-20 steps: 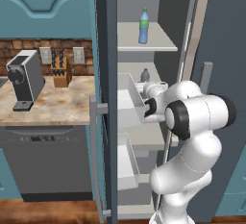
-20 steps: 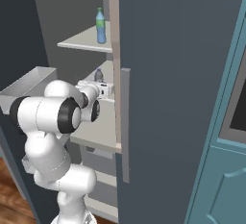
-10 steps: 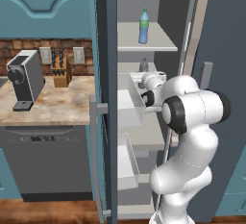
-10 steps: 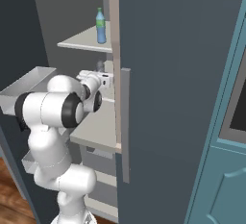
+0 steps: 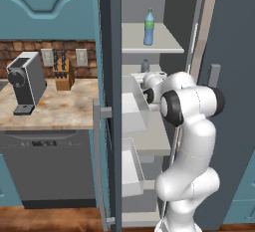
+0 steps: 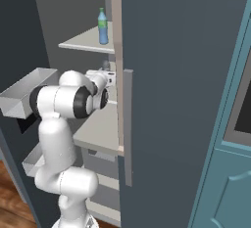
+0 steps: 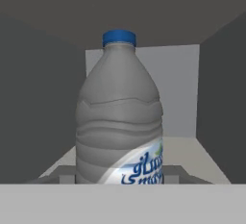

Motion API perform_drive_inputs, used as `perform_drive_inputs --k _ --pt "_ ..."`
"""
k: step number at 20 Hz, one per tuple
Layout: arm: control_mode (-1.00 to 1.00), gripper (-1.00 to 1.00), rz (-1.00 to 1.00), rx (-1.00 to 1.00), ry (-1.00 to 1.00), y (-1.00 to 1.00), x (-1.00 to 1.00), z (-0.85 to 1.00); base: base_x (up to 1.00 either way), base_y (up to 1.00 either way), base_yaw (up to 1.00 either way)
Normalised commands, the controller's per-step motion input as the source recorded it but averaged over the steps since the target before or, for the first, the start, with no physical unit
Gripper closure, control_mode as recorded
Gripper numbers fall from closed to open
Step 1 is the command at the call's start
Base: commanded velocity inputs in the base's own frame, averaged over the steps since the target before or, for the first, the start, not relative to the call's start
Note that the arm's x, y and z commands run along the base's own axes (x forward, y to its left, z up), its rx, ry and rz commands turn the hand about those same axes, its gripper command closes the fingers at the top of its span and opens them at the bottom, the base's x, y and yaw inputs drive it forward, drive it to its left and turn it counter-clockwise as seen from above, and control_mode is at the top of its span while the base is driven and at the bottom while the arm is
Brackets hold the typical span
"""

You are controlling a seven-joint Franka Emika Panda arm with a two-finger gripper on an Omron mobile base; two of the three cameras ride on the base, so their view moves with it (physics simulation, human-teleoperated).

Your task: Take the bottled waters from the counter and place them in the freezer to freeze. Close the freezer door after placing the bottles.

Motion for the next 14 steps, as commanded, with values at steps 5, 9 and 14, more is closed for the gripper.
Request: perform_drive_inputs --k 5,9,14 --pt "-1.0 1.0 0.0 -0.04 -0.12 0.0 0.55 -0.62 0.0 0.0 0.0" --pt "-1.0 1.0 0.0 -0.03 -0.08 -0.01 0.26 -0.65 0.0 0.0 0.0" --pt "-1.0 1.0 0.0 0.0 -0.04 0.0 0.11 -0.54 0.0 0.0 0.0"
